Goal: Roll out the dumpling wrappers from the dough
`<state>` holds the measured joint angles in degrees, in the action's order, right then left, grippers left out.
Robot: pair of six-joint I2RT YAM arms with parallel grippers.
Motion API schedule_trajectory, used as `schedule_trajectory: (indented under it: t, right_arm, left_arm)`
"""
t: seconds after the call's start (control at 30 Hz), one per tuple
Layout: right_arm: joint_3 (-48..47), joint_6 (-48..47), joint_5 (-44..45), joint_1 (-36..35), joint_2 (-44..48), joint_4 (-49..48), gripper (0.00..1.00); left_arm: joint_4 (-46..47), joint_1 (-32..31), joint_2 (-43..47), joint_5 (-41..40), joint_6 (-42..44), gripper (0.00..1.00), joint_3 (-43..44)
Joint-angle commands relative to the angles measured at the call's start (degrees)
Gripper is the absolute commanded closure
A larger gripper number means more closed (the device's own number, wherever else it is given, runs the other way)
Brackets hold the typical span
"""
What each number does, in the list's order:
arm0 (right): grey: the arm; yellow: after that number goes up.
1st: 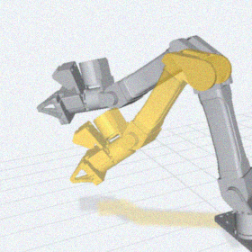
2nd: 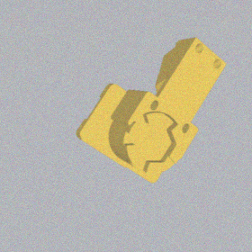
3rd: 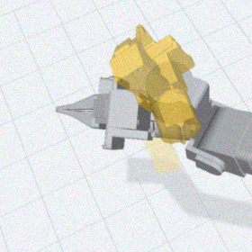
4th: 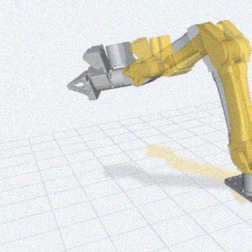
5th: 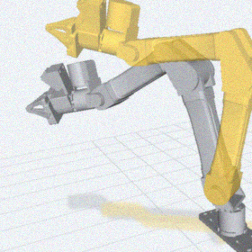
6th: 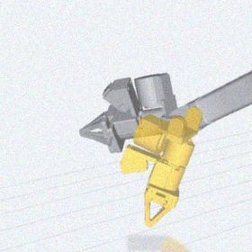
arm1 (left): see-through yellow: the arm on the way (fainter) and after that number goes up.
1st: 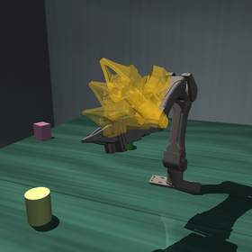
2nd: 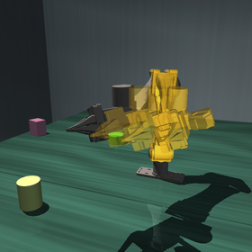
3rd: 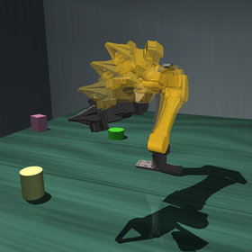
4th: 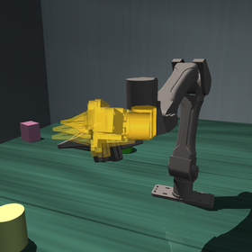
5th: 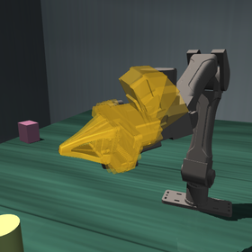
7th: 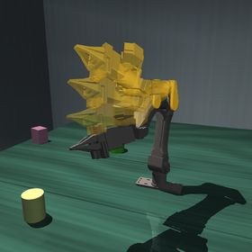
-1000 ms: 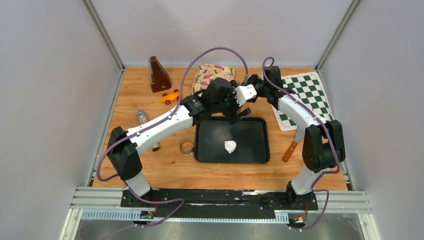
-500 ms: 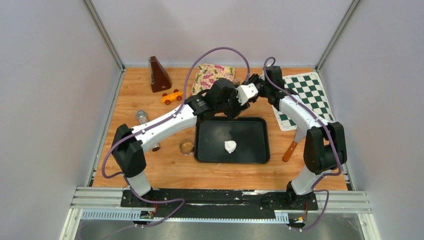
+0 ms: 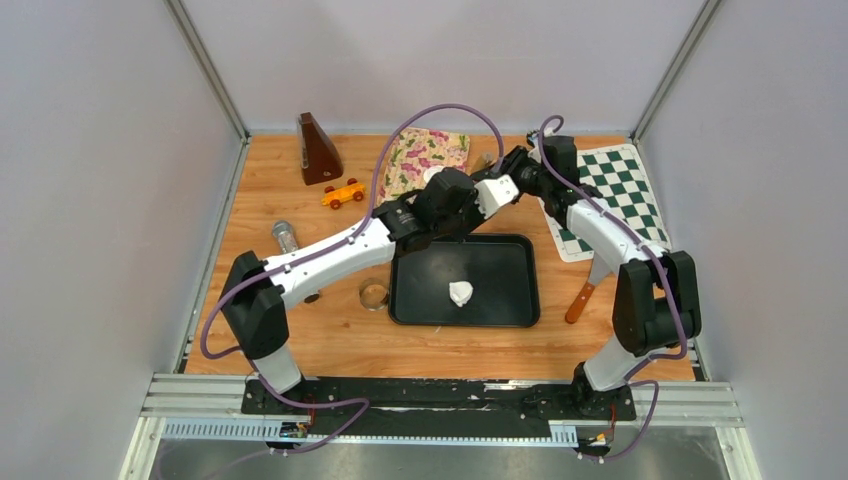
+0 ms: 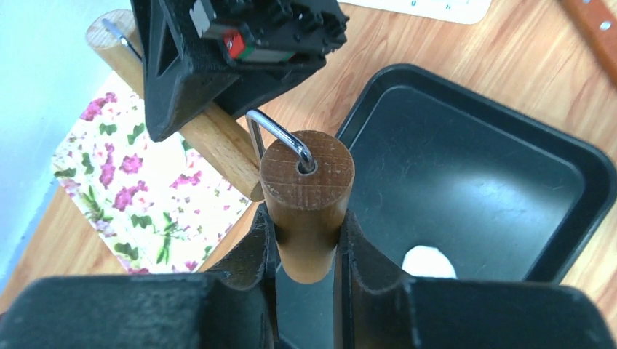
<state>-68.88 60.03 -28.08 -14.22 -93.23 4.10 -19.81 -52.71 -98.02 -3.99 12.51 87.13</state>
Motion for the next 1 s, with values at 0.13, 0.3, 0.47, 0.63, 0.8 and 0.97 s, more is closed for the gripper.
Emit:
schedule_trajectory:
  t: [0.13,0.3,0.47,0.63,0.8,0.97]
  right_arm:
    - [2.1,-0.4,-13.0,1.5,2.6,-9.3,0.72]
    - [-1.2,-13.5,-25.3,3.8,-0.4,-10.8,0.41]
    - [-4.0,-28.4,-40.8,9.3,-2.7,-6.0,0.2]
    - [-2.5,-56.2,-46.0,11.8,2.5,7.7,0.09]
    - [12.9,-77.0,-45.2,11.7,16.2,-4.1,0.0]
    - [22.1,-73.7,-50.2,11.2,23.5,-23.1,0.0]
  left_arm:
    - [4.5,2.2,8.3,-5.9,8.8,1.0,-5.8]
    - [-1.1,3.5,11.8,2.3,12.6,1.0,-5.6]
    - [-5.4,4.5,15.9,7.9,17.0,1.0,-6.6]
    - [-5.7,6.8,18.6,7.7,17.2,1.0,-7.0]
    - [-7.2,8.3,19.1,10.7,16.3,1.0,-5.6]
    - [-6.4,10.1,19.0,12.7,11.7,1.0,-4.7]
